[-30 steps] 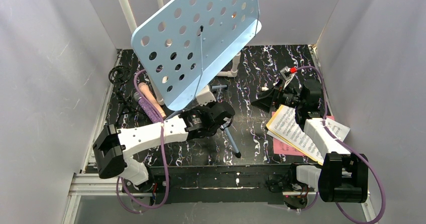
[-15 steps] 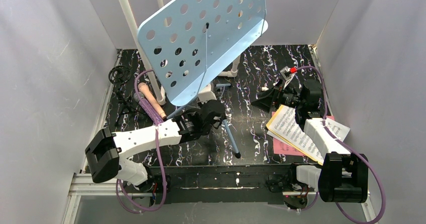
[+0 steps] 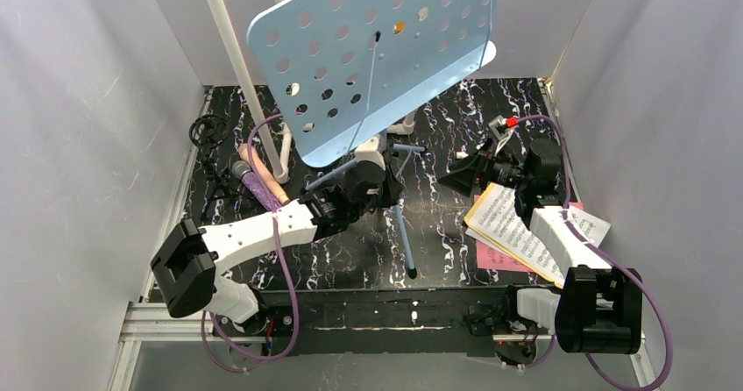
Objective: Pack up the instrument practice props
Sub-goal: Adjust the music stand at the center of the board, then unscrew the knob on the music stand.
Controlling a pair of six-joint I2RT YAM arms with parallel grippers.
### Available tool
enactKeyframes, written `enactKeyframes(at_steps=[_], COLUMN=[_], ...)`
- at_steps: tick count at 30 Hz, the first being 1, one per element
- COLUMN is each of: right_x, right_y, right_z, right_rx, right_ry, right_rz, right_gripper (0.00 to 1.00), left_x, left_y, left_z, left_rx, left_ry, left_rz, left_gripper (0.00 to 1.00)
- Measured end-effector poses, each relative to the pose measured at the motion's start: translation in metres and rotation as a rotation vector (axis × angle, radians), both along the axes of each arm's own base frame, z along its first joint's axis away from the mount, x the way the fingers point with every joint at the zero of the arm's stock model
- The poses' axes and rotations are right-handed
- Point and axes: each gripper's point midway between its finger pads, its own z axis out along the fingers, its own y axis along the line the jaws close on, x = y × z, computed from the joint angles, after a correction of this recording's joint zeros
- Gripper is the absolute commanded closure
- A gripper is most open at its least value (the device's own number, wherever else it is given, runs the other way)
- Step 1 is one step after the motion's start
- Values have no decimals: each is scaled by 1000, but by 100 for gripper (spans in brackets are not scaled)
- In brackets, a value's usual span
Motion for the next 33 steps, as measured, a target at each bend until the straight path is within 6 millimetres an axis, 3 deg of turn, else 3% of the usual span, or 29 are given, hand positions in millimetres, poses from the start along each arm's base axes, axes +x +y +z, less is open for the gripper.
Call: enactKeyframes(at_steps=[7, 8, 12, 14, 20, 23, 28, 33], right_x=[-7, -7, -7, -5, 4, -1, -9, 3], right_y=[4, 5, 9, 12, 33, 52, 78, 75], right_z=[5, 6, 14, 13, 12, 21, 47, 32], right_rx=[74, 87, 140, 166, 236, 201, 92, -25], right_ry=[62, 79, 153, 218, 458, 448, 186, -41], right_rz=[5, 1, -10, -8, 43, 81, 133, 113], right_gripper=[0, 0, 0, 7, 9, 10, 18, 24], left_x=[2, 2, 2, -2, -13, -23, -42, -66], left_y=[-16, -17, -21, -23, -18, -6, 20, 59], left_z=[1, 1, 1, 0, -3, -1, 12, 6], left_rx=[-12, -13, -15, -14, -24, -34, -32, 36], left_ry=[-3, -3, -6, -2, 16, 17, 10, 8], left_rz=[-106, -117, -148, -171, -195, -198, -208, -261], left_gripper=[100, 96, 54, 34, 3, 2, 2, 2])
